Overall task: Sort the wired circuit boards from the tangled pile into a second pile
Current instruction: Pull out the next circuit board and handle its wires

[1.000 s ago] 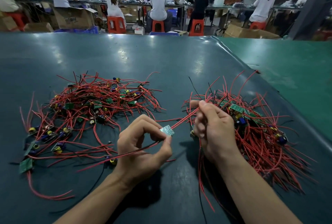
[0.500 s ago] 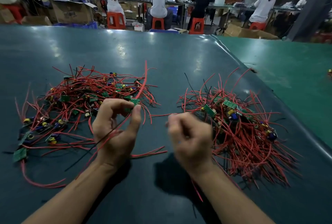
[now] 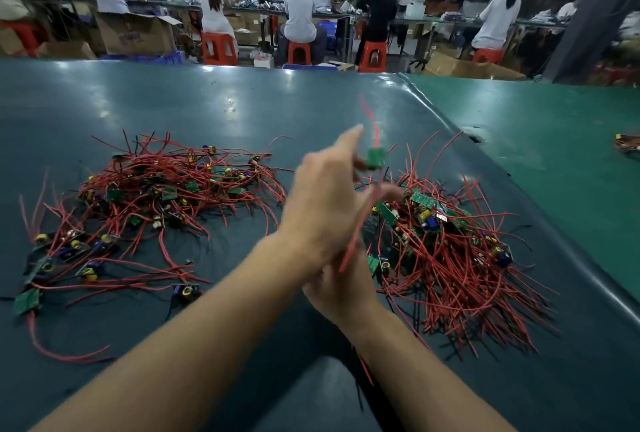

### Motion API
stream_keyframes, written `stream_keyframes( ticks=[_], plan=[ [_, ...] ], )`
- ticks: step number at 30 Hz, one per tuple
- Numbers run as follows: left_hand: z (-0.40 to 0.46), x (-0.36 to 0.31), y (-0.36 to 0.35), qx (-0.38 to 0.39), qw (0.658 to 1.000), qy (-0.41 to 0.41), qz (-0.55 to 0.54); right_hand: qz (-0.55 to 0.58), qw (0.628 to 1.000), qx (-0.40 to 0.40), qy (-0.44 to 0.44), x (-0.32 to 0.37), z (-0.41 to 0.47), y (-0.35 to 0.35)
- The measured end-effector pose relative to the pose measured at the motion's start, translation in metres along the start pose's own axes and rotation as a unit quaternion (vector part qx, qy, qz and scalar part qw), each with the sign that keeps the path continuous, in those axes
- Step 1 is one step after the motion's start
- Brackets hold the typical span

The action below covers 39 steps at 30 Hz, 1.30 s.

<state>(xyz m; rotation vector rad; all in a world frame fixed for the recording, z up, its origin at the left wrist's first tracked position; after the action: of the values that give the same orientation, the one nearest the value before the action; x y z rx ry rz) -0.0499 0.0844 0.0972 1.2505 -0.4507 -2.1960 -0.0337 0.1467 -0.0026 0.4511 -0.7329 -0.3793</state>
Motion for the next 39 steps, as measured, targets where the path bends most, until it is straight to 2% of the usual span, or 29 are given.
stream_keyframes(
  ticks=[1, 2, 7, 11, 13, 15, 17, 21, 23, 26, 30, 34, 36, 37, 38, 39],
  plan=[
    [-0.002, -0.001, -0.015, 0.094, 0.994, 0.031, 0.052, 0.032, 0.996, 0.056, -0.053, -0.002, -0.004, 0.001],
    [-0.005, 0.000, -0.023, 0.132, 0.988, 0.038, 0.076, 0.038, 0.993, 0.090, -0.068, -0.004, -0.008, 0.001],
    [-0.011, 0.022, 0.004, 0.065, 0.993, 0.076, 0.059, -0.043, 0.994, -0.081, 0.066, 0.002, 0.007, 0.006],
    [-0.018, 0.061, 0.041, 0.031, 0.981, 0.103, 0.160, -0.020, 0.993, -0.104, 0.053, 0.001, 0.009, 0.006],
    [-0.017, 0.082, 0.071, 0.096, 0.961, 0.122, 0.230, -0.019, 0.993, -0.105, 0.053, 0.002, 0.010, 0.004],
    [-0.015, 0.095, 0.101, 0.221, 0.928, 0.132, 0.268, -0.001, 0.994, -0.105, 0.036, 0.000, 0.010, 0.002],
    [-0.013, 0.104, 0.125, 0.313, 0.893, 0.146, 0.287, 0.006, 0.994, -0.103, 0.018, -0.001, 0.011, 0.001],
    [-0.020, 0.115, 0.143, 0.425, 0.839, 0.189, 0.284, 0.011, 0.994, -0.105, 0.012, 0.000, 0.009, 0.002],
    [-0.026, 0.119, 0.139, 0.447, 0.828, 0.164, 0.296, 0.012, 0.993, -0.118, 0.002, 0.000, 0.009, 0.004],
    [-0.030, 0.122, 0.131, 0.423, 0.852, 0.099, 0.291, 0.018, 0.991, -0.132, -0.016, -0.003, 0.007, 0.005],
    [-0.028, 0.119, 0.134, 0.397, 0.877, 0.076, 0.259, 0.056, 0.982, -0.176, -0.049, -0.008, 0.008, 0.012],
    [-0.011, 0.104, 0.152, 0.232, 0.956, 0.044, 0.175, 0.105, 0.954, -0.270, -0.075, -0.011, 0.013, 0.025],
    [-0.004, 0.093, 0.153, 0.118, 0.990, 0.048, 0.066, 0.114, 0.951, -0.276, -0.080, -0.013, 0.012, 0.026],
    [-0.002, 0.086, 0.151, 0.077, 0.994, 0.067, -0.034, 0.118, 0.954, -0.264, -0.082, -0.013, 0.011, 0.025],
    [-0.002, 0.078, 0.145, 0.060, 0.980, 0.100, -0.163, 0.121, 0.959, -0.244, -0.084, -0.012, 0.010, 0.022],
    [-0.002, 0.072, 0.136, 0.067, 0.941, 0.142, -0.301, 0.126, 0.964, -0.219, -0.085, -0.011, 0.009, 0.019]
  ],
)
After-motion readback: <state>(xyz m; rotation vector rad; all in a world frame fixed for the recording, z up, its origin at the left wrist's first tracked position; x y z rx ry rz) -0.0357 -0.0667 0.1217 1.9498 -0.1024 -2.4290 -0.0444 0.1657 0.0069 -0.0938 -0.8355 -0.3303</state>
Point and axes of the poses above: each hand's wrist, its own z-axis towards the middle knuckle, its own y-axis out of the back of the hand, x = y × z, the point moved 1 cm from there along z, towards the middle knuckle, and after that the axes turned 7 degrees about y, right-handed, at the moved point
